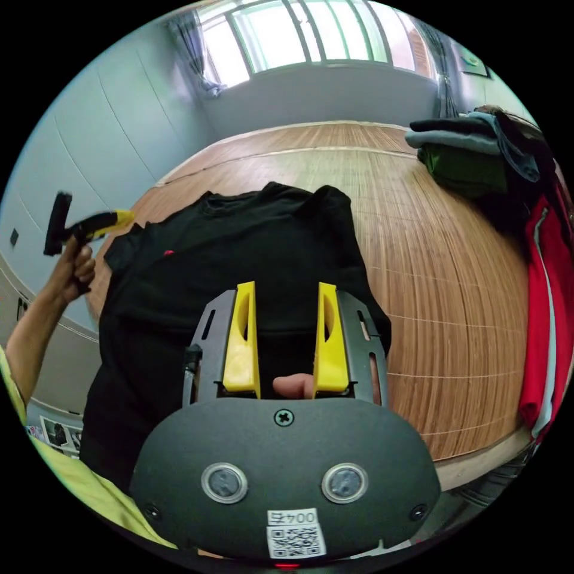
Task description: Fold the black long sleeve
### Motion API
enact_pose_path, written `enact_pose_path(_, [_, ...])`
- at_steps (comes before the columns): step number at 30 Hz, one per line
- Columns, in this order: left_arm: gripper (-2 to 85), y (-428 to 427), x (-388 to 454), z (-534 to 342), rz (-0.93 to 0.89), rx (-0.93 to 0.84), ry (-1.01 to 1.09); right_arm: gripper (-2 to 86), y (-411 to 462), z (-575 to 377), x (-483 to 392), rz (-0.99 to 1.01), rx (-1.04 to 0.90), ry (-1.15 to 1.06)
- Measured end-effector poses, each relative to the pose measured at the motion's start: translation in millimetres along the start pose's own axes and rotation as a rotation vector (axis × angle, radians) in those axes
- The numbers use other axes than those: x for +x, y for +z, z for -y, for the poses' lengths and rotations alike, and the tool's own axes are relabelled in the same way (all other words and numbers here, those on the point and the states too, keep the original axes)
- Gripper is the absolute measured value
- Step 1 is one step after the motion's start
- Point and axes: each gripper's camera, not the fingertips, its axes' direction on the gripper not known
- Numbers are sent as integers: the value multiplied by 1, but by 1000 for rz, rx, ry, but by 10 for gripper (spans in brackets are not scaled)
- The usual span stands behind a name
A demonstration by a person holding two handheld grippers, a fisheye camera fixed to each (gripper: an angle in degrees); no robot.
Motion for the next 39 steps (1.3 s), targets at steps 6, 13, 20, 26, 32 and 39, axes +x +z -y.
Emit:
enact_pose_path(6, [103,142,95,154,-97,-168,129,126,42,1,-2,-140,-80,-37])
enact_pose_path(13, [151,311,169,274,-97,-451,174,115,54,3,27,-109,-68,-4])
enact_pose_path(20, [193,418,206,344,-116,-690,92,76,60,5,67,-85,-58,79])
enact_pose_path(26, [182,468,233,377,-78,-775,77,74,66,8,78,-126,-62,61])
enact_pose_path(32, [129,497,250,389,-94,-832,107,71,69,11,96,-142,-66,70])
enact_pose_path(39, [46,493,261,406,-76,-747,169,58,70,14,114,-149,-68,68])
